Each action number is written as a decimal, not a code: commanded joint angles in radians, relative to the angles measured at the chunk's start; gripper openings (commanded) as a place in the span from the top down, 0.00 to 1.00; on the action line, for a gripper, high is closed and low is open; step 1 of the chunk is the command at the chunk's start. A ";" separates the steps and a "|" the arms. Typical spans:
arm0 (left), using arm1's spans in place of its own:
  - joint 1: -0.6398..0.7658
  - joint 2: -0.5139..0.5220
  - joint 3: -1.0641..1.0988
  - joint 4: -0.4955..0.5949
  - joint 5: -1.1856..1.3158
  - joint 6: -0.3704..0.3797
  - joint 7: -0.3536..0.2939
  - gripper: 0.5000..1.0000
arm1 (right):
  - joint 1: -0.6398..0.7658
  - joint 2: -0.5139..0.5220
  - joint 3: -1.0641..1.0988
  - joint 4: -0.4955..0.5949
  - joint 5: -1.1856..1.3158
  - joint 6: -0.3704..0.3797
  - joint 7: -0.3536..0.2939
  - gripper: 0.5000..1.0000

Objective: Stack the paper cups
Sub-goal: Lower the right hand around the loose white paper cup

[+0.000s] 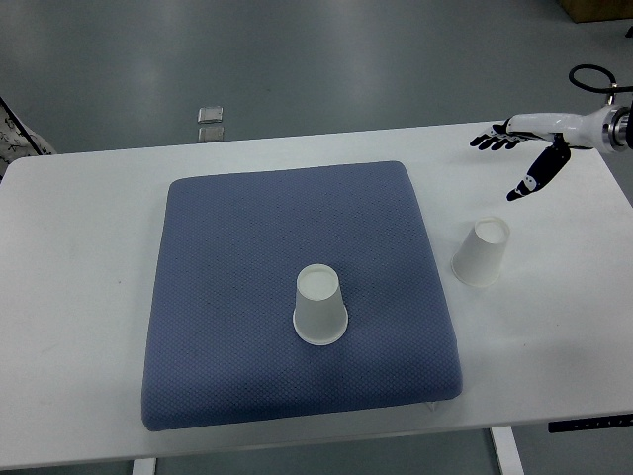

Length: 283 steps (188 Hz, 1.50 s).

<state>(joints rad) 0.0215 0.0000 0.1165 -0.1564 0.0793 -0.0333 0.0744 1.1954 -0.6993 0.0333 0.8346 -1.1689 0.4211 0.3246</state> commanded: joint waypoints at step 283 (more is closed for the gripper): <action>0.000 0.000 0.000 0.000 0.000 0.000 0.001 0.00 | -0.076 0.055 -0.248 0.049 -0.057 -0.245 0.053 0.27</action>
<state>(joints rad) 0.0215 0.0000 0.1166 -0.1564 0.0797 -0.0331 0.0747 1.1262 -0.6551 -0.2148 0.8958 -1.2233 0.1774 0.3776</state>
